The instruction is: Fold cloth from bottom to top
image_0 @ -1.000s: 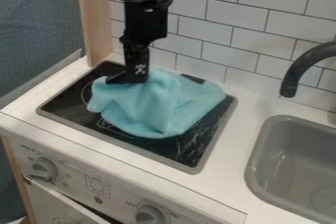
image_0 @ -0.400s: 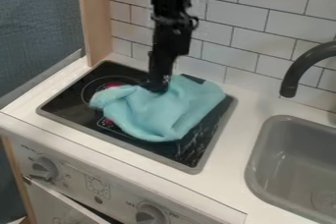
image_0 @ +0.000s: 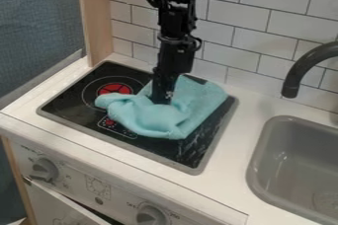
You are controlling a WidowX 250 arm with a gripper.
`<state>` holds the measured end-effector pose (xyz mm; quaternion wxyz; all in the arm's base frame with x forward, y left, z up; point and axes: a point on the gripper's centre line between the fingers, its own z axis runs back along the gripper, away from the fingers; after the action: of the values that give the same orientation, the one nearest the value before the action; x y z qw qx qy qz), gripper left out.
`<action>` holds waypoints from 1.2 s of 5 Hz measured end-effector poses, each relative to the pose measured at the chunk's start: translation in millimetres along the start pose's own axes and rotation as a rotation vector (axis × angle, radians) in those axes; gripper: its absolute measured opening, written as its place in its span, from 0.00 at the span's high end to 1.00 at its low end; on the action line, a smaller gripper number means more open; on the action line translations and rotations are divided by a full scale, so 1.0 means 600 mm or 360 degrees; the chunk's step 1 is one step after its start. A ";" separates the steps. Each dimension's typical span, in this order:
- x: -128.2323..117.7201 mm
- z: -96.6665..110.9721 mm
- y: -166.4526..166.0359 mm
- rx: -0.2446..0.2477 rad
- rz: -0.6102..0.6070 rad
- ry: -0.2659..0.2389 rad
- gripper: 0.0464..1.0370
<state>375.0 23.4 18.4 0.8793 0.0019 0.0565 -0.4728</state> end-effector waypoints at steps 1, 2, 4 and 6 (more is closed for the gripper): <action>0.001 0.000 0.003 0.0009 0.0011 0.0000 0.95; -0.001 -0.003 0.003 0.0019 0.0085 0.0006 0.78; -0.004 0.043 -0.014 0.0041 0.0116 -0.0073 0.22; -0.006 0.089 -0.029 0.0032 0.0114 -0.0131 0.03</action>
<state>363.5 13.8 73.0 0.8973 -0.0067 0.0155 -0.4411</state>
